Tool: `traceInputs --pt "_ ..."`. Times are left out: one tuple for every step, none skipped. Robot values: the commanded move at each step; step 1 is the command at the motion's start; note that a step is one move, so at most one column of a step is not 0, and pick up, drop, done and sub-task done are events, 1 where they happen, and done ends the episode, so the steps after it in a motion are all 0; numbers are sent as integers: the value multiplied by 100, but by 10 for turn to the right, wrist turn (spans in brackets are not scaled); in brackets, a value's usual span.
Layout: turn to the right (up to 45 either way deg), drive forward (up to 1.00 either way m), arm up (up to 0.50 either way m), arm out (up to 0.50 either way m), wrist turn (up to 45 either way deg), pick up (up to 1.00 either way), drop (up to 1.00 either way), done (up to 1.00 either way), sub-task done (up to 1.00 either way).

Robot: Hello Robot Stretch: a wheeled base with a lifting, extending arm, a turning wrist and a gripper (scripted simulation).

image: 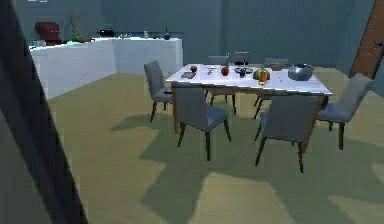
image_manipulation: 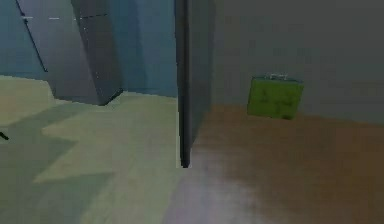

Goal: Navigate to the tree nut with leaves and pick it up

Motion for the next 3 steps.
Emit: traceInputs --pt "0 100 0 0 0 0 0 0 0" --pt "-90 0 0 0 0 0 0 0 0" --pt "0 30 0 0 0 0 0 0 0"
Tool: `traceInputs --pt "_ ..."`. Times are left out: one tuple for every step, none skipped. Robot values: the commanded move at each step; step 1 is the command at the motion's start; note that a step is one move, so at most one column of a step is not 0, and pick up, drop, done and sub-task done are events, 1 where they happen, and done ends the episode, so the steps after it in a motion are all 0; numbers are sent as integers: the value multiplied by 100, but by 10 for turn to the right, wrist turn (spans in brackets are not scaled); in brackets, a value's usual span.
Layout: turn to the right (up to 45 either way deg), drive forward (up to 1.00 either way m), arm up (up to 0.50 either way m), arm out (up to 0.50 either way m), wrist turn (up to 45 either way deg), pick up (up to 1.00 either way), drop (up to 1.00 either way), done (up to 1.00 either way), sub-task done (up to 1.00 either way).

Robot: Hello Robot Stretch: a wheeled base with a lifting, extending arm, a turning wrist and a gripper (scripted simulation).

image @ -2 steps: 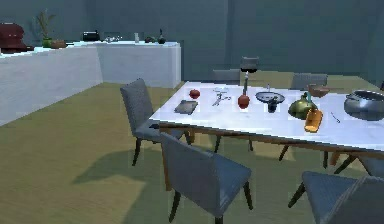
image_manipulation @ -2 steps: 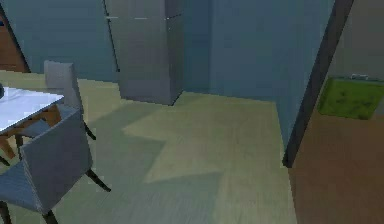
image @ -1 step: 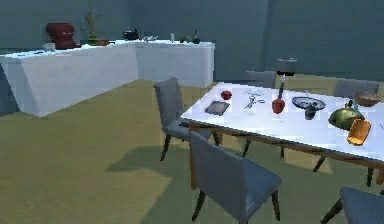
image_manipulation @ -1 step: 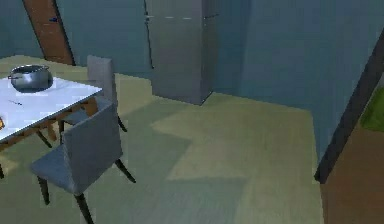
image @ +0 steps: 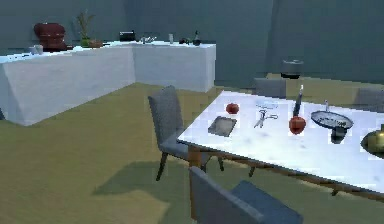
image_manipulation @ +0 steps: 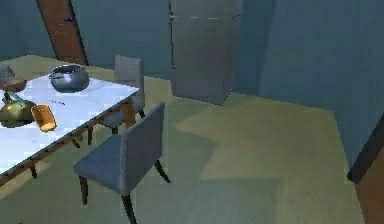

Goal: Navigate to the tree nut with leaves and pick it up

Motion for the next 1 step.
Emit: traceInputs --pt "-450 0 0 0 0 0 0 0 0"
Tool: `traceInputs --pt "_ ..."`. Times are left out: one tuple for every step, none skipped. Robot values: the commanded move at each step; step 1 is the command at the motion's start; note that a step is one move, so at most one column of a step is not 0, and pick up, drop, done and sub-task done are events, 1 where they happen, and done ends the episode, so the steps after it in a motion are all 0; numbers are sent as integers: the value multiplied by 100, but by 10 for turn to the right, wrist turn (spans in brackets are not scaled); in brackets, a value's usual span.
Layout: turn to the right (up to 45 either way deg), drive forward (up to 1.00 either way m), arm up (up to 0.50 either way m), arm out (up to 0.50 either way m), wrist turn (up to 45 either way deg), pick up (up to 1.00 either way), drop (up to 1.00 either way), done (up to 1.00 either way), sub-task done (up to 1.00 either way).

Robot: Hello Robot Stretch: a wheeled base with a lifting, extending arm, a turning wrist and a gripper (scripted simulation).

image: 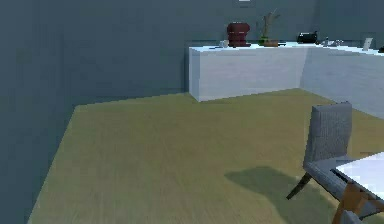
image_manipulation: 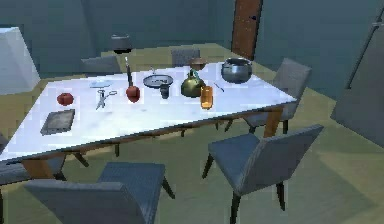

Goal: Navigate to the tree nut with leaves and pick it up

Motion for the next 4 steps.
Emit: traceInputs --pt "-180 0 0 0 0 0 0 0 0" --pt "0 45 0 0 0 0 0 0 0" --pt "360 0 0 0 0 0 0 0 0" --pt "0 100 0 0 0 0 0 0 0"
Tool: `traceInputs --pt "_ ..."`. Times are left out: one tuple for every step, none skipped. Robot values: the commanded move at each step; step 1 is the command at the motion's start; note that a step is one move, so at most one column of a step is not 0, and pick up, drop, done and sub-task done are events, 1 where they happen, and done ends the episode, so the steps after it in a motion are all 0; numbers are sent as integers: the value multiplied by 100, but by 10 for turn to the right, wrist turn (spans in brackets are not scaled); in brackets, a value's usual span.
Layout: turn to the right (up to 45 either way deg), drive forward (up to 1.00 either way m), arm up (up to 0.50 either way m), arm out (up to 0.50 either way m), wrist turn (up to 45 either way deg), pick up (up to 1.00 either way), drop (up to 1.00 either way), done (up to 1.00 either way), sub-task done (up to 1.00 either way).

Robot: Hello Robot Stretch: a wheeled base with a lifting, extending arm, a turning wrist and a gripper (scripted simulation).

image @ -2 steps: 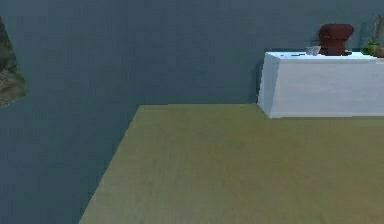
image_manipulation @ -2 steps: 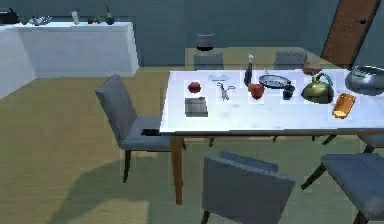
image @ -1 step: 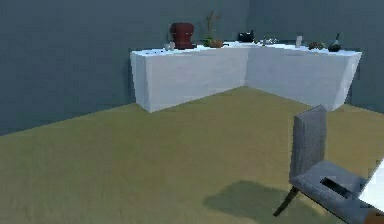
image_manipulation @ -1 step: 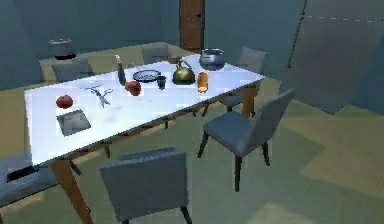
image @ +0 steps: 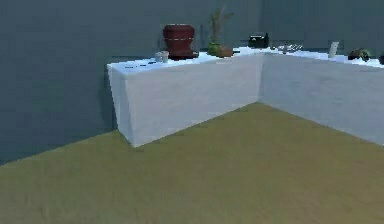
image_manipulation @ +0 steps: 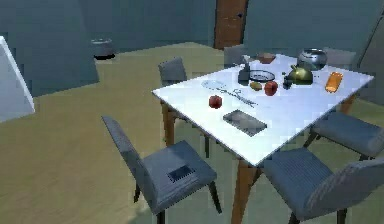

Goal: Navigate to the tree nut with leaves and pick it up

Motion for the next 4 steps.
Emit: traceInputs --pt "60 0 0 0 0 0 0 0 0" --pt "0 45 0 0 0 0 0 0 0" --pt "450 0 0 0 0 0 0 0 0" --pt "0 100 0 0 0 0 0 0 0"
